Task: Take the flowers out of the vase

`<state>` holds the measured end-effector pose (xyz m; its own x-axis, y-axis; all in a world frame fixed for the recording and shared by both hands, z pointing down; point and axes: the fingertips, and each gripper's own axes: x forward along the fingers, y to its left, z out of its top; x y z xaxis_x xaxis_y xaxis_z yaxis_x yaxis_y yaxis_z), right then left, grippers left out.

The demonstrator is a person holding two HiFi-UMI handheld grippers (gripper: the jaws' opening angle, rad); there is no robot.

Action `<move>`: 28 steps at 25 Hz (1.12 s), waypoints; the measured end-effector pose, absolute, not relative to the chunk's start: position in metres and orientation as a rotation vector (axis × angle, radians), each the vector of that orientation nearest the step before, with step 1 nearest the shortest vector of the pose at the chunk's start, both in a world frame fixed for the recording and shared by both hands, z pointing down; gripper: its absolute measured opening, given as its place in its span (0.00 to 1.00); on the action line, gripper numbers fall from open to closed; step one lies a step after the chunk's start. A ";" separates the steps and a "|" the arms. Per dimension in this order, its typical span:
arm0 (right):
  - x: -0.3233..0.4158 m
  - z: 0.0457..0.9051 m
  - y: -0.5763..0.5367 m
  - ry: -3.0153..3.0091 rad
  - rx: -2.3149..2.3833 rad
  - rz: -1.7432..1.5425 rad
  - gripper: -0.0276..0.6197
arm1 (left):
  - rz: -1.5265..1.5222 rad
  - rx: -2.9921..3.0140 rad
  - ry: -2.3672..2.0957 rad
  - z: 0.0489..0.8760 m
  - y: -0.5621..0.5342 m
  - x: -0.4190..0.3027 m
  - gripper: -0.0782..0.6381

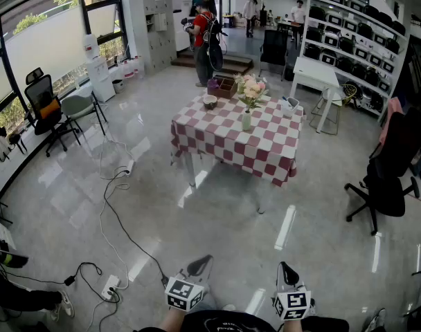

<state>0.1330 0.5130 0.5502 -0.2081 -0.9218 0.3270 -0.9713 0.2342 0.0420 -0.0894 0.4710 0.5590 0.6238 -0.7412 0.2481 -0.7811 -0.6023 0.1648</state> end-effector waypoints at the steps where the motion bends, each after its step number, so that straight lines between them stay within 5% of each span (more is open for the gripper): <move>1: 0.133 0.551 0.514 -2.226 1.770 0.247 0.05 | 0.225 2.595 -1.241 0.559 0.471 -0.089 0.14; 28: 0.158 0.557 0.529 -2.212 1.839 0.229 0.05 | 0.216 2.621 -1.252 0.563 0.480 -0.068 0.14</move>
